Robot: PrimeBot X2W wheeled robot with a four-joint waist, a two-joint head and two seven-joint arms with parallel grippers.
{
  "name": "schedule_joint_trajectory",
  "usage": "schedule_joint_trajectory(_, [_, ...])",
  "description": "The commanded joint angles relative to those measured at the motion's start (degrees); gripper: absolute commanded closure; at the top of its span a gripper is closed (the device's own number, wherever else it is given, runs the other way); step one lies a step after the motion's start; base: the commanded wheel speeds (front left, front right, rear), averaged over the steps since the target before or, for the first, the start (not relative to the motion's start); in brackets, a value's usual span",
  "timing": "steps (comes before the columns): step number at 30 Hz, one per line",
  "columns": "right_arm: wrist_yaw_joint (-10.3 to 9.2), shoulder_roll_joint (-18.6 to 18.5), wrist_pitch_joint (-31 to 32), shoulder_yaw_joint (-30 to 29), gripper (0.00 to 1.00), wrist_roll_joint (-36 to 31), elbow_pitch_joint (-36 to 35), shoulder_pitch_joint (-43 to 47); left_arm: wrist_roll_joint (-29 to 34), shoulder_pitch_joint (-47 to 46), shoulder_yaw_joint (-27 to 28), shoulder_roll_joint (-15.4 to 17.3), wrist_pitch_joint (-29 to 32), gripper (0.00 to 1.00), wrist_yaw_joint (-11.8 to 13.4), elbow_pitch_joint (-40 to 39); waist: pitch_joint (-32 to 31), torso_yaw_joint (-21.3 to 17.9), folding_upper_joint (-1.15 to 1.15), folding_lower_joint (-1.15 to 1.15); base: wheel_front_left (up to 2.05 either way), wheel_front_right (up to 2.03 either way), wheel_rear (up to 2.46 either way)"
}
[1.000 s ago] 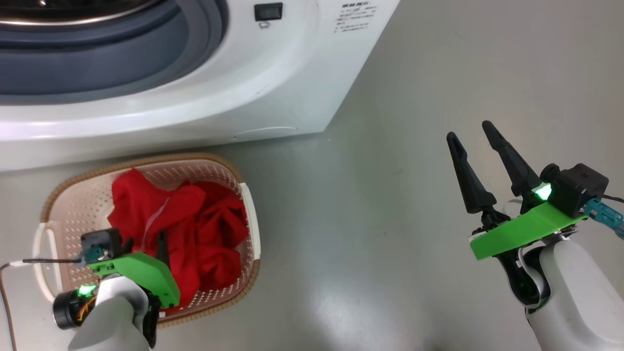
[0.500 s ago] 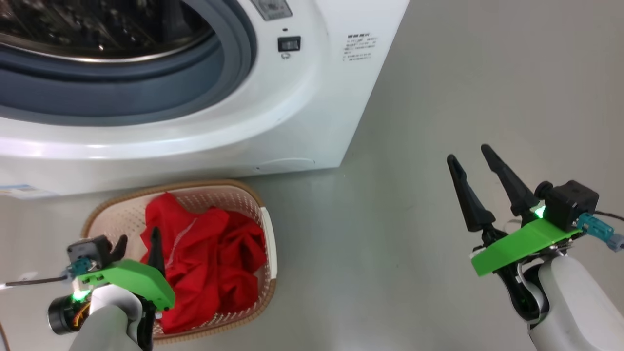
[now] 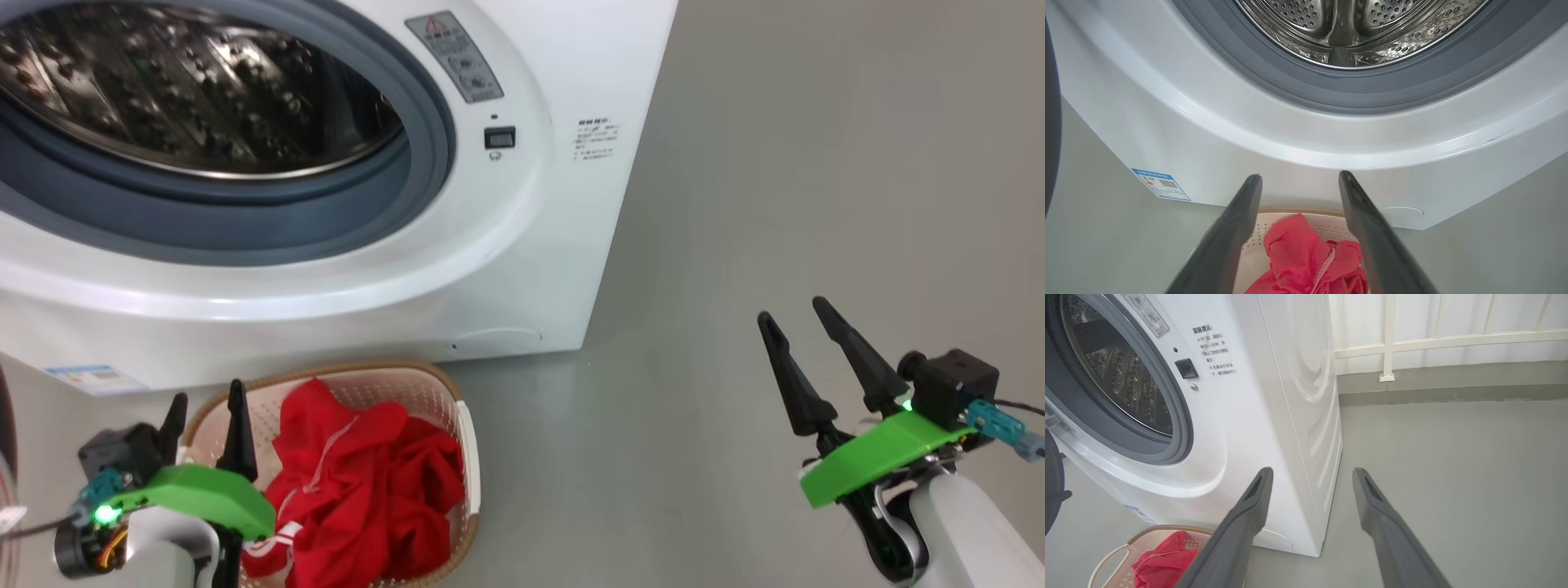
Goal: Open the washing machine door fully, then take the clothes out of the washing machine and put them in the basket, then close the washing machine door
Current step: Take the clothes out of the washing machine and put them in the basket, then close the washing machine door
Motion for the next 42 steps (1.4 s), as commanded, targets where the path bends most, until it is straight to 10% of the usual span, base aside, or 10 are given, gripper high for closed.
schedule_joint_trajectory(1, [0.09,-0.7,-0.7,0.3,0.00,0.2,-1.2,1.8,1.0,2.0,1.9,1.5,-0.7,0.00,-0.2,-3.3,-2.7,0.1,0.00,0.00,0.00,0.00,0.00])
schedule_joint_trajectory(24, [0.09,-0.4,-0.7,-3.1,0.00,0.2,-2.4,8.9,6.6,21.1,4.8,-0.3,-0.7,0.00,-0.1,-34.1,-7.9,-0.3,0.00,0.00,0.00,0.00,0.00])
schedule_joint_trajectory(42, [0.09,-0.2,-0.7,-3.4,0.00,-0.2,-3.0,9.1,5.6,22.5,3.7,-0.7,-0.7,0.00,0.8,-36.6,-7.5,-0.3,0.00,0.00,-0.03,0.03,0.00])
